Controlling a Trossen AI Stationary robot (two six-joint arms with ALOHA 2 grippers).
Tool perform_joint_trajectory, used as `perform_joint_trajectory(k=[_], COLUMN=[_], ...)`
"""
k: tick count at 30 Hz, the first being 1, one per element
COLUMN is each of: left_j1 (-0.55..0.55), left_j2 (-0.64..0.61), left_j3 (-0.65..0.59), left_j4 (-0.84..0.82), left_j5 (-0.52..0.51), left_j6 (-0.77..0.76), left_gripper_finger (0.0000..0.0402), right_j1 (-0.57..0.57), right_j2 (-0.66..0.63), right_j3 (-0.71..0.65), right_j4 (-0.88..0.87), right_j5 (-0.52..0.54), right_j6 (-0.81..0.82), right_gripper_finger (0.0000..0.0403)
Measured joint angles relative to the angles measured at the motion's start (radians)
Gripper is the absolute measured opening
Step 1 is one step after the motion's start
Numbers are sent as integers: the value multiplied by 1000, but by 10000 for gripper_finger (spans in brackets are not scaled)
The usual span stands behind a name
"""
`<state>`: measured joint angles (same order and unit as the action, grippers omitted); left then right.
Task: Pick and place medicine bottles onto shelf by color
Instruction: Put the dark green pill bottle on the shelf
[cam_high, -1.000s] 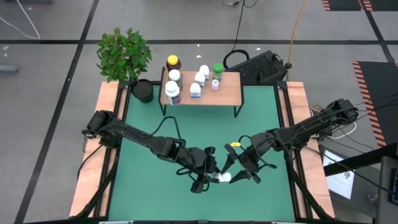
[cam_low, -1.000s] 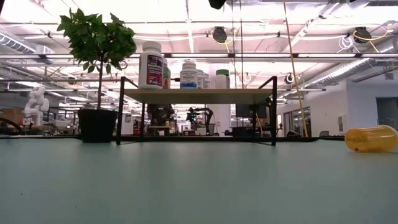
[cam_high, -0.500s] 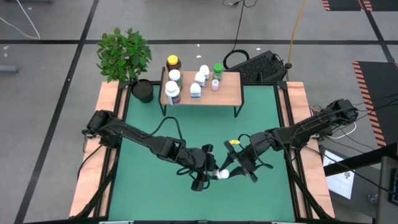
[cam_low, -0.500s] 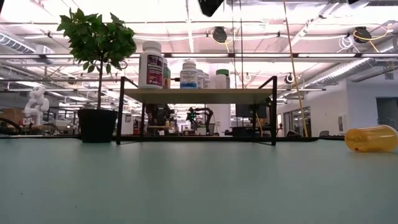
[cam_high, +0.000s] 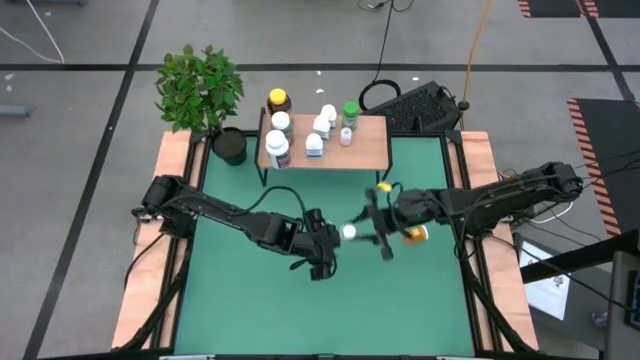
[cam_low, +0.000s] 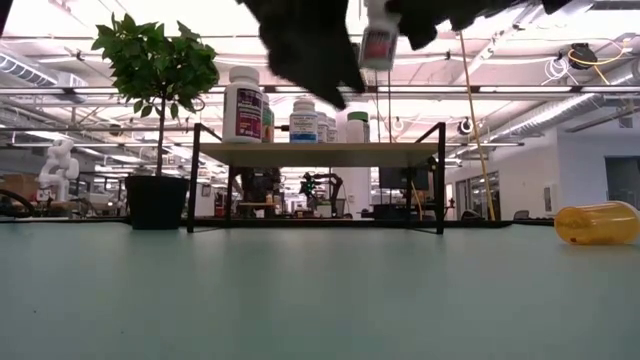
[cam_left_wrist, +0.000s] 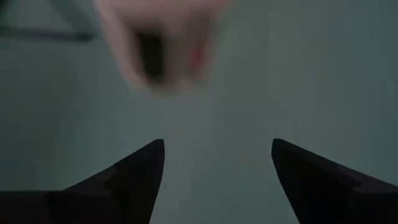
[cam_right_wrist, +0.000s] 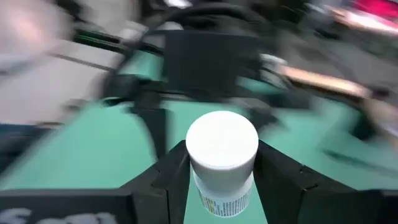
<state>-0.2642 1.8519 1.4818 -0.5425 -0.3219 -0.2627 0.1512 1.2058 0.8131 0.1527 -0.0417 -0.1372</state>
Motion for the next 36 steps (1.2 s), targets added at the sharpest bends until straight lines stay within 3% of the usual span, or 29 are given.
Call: perform_joint_trajectory(k=[3, 6, 11, 17, 28, 36], left_j1=[7, 13, 25, 30, 20, 20], left_j2=[0, 0, -4, -35, -57, -57], left_j3=[0, 0, 0, 0, 0, 0], left_j4=[-62, -90, -101, -144, -171, -173], left_j5=[-127, -176, -185, -198, -239, -239], left_j6=[-77, -88, -89, -94, -114, -118], left_gripper_finger=[295, 287, 275, 274, 274, 274], right_j1=[-57, -160, -373, -534, -599, -603], right_j2=[-34, -44, 6, 120, 258, 260], right_j3=[62, 162, 285, 298, 297, 296], right_j4=[-147, -292, -411, -360, -280, -269], right_j5=[139, 205, 172, 78, 10, 10], right_j6=[-6, 8, 58, 75, 154, 147], right_gripper_finger=[148, 147, 144, 144, 151, 205])
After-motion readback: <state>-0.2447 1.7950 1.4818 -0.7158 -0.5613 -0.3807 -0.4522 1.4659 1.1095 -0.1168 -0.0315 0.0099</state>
